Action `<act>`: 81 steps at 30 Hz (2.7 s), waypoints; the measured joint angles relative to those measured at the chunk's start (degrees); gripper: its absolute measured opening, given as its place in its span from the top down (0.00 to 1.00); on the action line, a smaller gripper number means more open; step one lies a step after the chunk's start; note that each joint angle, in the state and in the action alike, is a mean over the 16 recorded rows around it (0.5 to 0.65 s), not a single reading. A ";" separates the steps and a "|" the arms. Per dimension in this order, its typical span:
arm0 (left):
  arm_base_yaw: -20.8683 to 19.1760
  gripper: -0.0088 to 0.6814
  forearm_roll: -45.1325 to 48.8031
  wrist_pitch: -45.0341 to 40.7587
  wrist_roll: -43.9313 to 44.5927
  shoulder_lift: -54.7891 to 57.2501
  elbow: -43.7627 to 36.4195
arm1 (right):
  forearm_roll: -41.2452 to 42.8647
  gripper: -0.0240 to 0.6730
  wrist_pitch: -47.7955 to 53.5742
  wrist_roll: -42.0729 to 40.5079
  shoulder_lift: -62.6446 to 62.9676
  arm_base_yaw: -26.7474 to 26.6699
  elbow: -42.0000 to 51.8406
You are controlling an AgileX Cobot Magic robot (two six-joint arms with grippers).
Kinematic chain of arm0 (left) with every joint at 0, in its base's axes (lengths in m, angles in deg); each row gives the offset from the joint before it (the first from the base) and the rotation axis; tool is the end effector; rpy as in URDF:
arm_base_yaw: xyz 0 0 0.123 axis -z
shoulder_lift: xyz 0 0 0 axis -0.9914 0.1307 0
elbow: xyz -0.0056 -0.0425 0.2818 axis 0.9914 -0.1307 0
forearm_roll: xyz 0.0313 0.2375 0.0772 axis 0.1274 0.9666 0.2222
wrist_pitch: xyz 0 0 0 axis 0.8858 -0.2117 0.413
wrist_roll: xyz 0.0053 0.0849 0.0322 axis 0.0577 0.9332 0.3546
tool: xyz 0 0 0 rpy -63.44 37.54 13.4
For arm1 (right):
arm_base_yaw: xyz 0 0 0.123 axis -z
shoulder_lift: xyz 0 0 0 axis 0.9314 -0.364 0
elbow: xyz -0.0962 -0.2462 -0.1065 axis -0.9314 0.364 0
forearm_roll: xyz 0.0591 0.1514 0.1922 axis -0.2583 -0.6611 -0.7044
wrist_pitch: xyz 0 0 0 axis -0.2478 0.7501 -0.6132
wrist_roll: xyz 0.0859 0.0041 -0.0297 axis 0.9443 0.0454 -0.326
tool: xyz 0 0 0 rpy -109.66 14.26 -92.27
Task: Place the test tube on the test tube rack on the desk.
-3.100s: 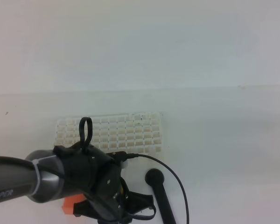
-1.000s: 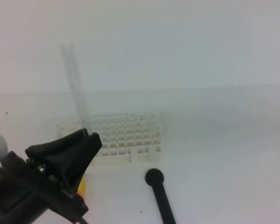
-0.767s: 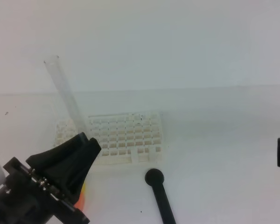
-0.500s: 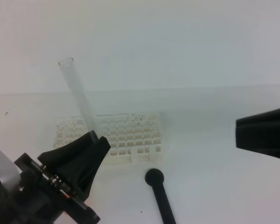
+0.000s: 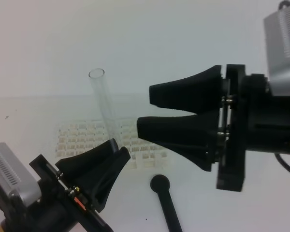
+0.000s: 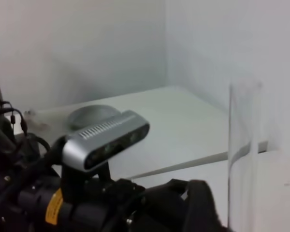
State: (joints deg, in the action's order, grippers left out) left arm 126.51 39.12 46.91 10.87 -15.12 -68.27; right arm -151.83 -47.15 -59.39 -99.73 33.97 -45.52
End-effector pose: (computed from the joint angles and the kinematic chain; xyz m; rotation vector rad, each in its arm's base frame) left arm 0.1145 -0.1360 0.2608 0.6302 1.2175 -0.8441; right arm 0.1798 0.1961 0.3728 -1.0394 1.4471 1.0243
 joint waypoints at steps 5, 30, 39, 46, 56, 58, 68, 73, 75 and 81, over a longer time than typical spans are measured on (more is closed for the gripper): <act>0.00 0.97 -0.43 1.03 0.65 0.22 0.00 | -3.36 0.35 -1.14 -4.35 -4.77 -2.18 -1.88; 0.00 0.99 -1.06 0.95 1.42 0.25 0.00 | -4.46 0.35 4.62 -0.52 -13.70 -2.55 -11.82; 0.00 0.98 -1.06 0.60 1.42 0.29 -0.01 | -4.46 0.38 5.80 0.47 -15.11 -2.55 -13.20; 0.00 0.98 -1.06 0.05 1.42 0.33 -0.01 | -4.46 0.47 6.29 1.21 -16.08 -2.55 -13.97; 0.00 0.99 -1.09 -0.59 1.25 0.35 -0.02 | -4.36 0.63 6.36 0.85 -16.62 -2.55 -14.05; 0.00 0.99 -1.13 -0.66 1.15 0.35 -0.03 | -4.29 0.66 6.22 0.47 -16.64 -2.55 -14.05; 0.00 0.93 -1.99 -0.85 1.02 0.28 -0.09 | -4.01 0.77 5.12 -1.75 -16.65 -2.55 -14.11; 0.00 0.82 -2.60 -1.63 1.51 -0.61 -0.13 | -4.29 0.78 4.93 -2.26 -16.65 -2.55 -14.20; 0.00 0.78 -2.86 -2.51 1.86 -1.41 -0.14 | -4.42 0.78 4.91 -2.38 -16.65 -2.57 -14.32; 0.00 0.72 -3.58 -7.53 3.76 -6.09 -0.19 | -4.78 0.79 4.22 -2.95 -16.65 -2.65 -15.22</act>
State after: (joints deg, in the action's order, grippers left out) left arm 126.51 35.55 39.38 14.62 -21.20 -68.46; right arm -156.61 -42.92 -62.33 -116.38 31.32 -60.74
